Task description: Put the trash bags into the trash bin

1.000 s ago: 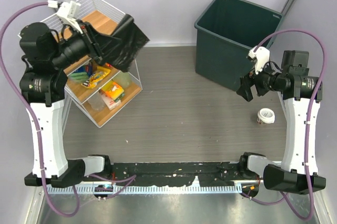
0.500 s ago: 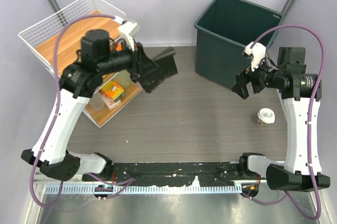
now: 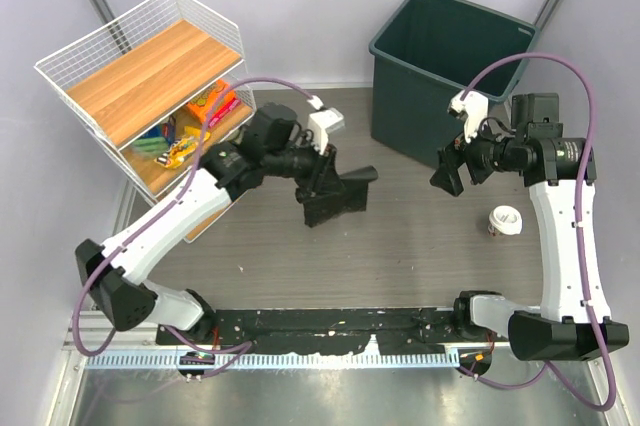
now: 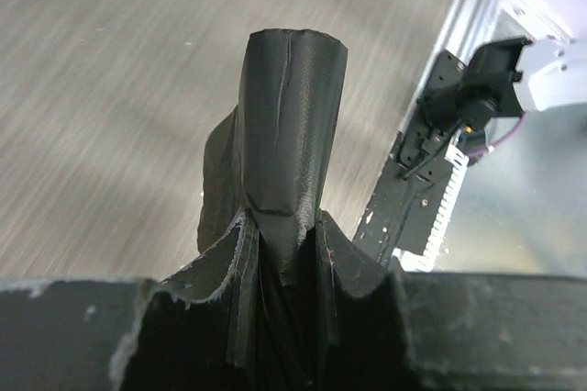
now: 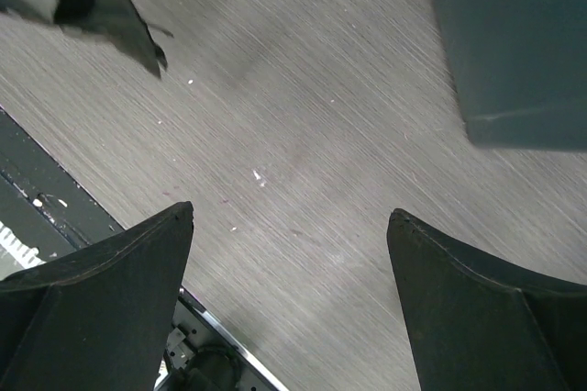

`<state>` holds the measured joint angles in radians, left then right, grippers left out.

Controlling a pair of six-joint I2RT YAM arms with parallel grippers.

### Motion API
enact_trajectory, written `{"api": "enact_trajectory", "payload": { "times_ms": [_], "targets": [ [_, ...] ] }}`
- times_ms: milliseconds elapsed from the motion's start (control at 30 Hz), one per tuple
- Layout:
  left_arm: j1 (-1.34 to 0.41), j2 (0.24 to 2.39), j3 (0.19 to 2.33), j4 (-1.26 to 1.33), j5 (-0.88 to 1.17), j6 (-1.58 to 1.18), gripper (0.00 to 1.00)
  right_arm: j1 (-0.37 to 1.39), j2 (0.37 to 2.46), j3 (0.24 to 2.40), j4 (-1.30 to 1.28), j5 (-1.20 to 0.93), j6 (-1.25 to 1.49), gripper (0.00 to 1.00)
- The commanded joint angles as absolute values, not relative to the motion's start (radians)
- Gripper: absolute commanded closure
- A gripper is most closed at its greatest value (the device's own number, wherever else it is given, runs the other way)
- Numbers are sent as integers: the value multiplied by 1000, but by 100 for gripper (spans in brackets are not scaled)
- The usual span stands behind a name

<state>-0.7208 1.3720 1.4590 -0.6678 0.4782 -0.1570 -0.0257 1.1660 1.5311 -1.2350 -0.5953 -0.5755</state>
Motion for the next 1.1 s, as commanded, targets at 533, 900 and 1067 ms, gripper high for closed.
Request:
{"api": "enact_trajectory", "payload": {
  "times_ms": [533, 900, 1067],
  "targets": [
    [-881, 1755, 1154, 129, 490, -440, 100, -21, 1213, 1517, -1204, -552, -528, 9],
    [-795, 1781, 1097, 126, 393, -350, 50, -12, 1184, 1390, -1181, -554, -549, 9],
    [-769, 1776, 1103, 71, 371, -273, 14, -5, 1181, 1356, -1175, -552, -555, 9]
  ]
}}
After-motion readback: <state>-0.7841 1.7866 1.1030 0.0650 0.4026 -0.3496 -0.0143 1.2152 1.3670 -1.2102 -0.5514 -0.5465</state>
